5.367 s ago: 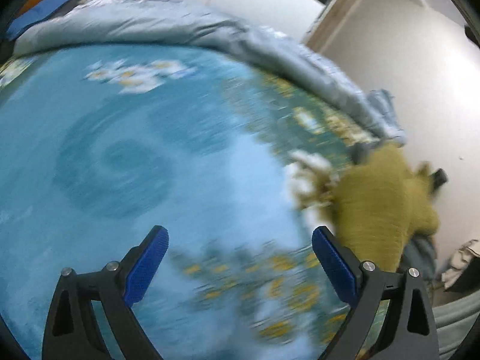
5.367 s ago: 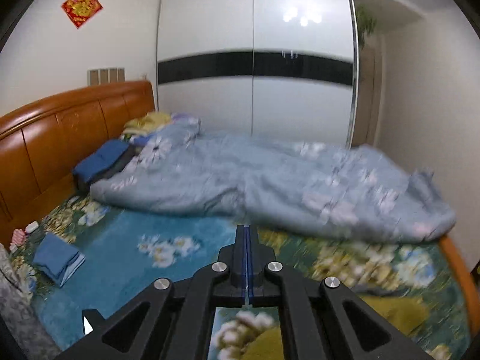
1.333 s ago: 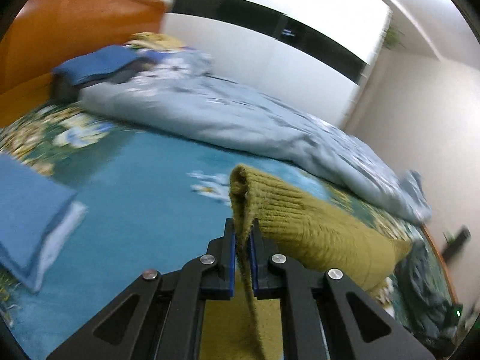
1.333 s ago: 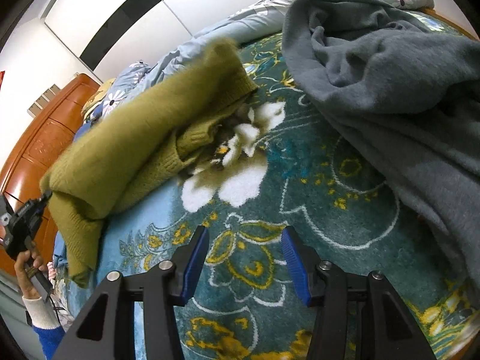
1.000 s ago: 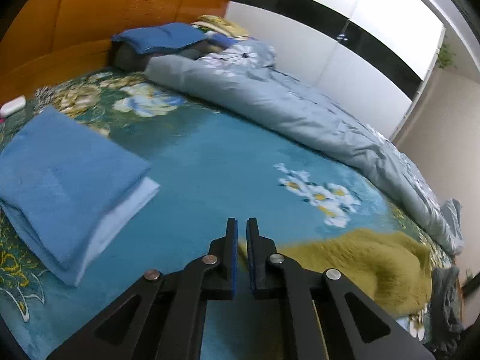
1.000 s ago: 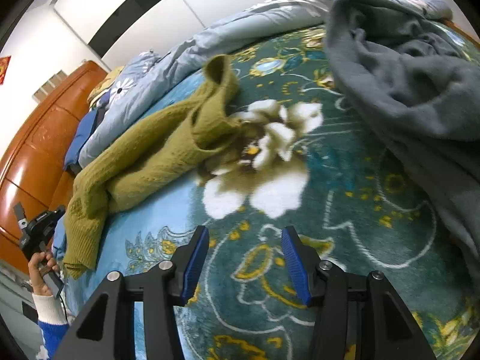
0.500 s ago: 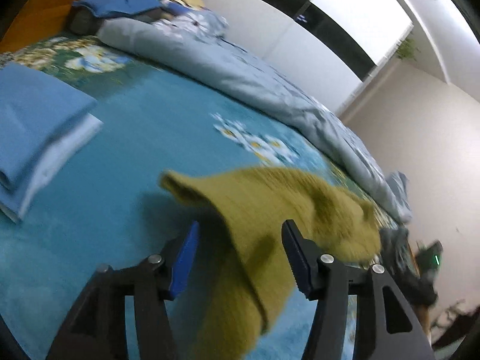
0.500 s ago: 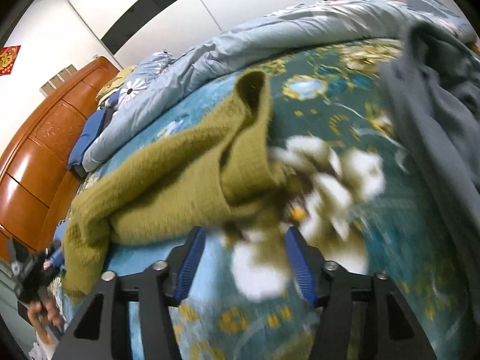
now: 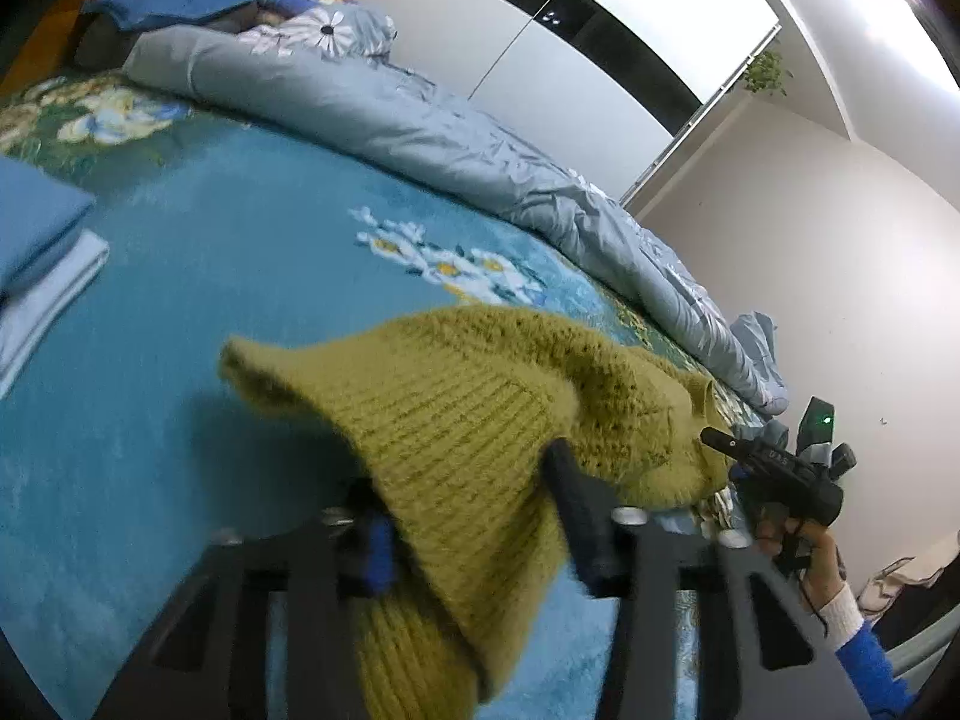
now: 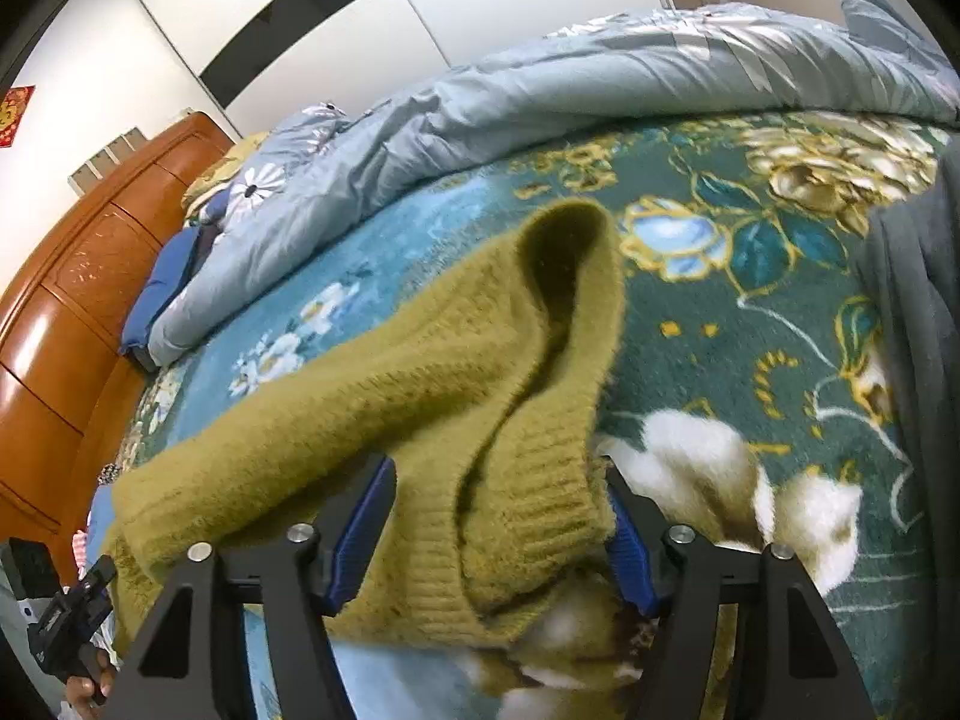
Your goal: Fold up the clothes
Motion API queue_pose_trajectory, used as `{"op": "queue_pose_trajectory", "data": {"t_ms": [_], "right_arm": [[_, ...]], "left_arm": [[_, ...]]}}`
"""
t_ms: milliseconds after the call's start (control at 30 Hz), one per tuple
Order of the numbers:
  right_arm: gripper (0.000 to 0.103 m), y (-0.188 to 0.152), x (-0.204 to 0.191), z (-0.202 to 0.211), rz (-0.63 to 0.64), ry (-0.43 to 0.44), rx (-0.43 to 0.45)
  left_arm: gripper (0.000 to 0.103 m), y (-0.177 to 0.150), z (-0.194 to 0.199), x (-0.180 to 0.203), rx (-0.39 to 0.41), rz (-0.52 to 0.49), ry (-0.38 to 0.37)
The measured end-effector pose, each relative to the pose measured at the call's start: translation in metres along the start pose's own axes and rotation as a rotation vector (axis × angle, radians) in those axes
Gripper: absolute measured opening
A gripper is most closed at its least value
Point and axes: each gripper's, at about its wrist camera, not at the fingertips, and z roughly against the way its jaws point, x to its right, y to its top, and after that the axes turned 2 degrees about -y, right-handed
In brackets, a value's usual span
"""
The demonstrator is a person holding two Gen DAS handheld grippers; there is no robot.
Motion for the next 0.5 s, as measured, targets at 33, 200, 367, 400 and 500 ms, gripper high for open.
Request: {"op": "queue_pose_trajectory", "data": {"t_ms": [33,200,367,400,500], "right_arm": [[0.045,0.001,-0.003,0.001,0.011,-0.003,0.003],[0.022,0.006,-0.017,0.02,0.047,0.024,0.018],[0.02,0.016,-0.024,0.073,0.053,0.128,0.116],[0.02,0.019,-0.026,0.086,0.057,0.144,0.14],[0.02,0.028,-0.028,0.112,0.064,0.159,0.194]], "left_arm": [[0.015,0.003,0.0,0.001,0.004,-0.009,0.002],[0.01,0.023,0.008,0.008,0.042,-0.048,0.005],[0.009,0.06,0.037,0.013,0.14,-0.08,-0.016],[0.009,0.069,0.038,0.014,0.146,-0.09,0.0],[0.009,0.095,0.035,0.014,0.155,-0.114,0.049]]}}
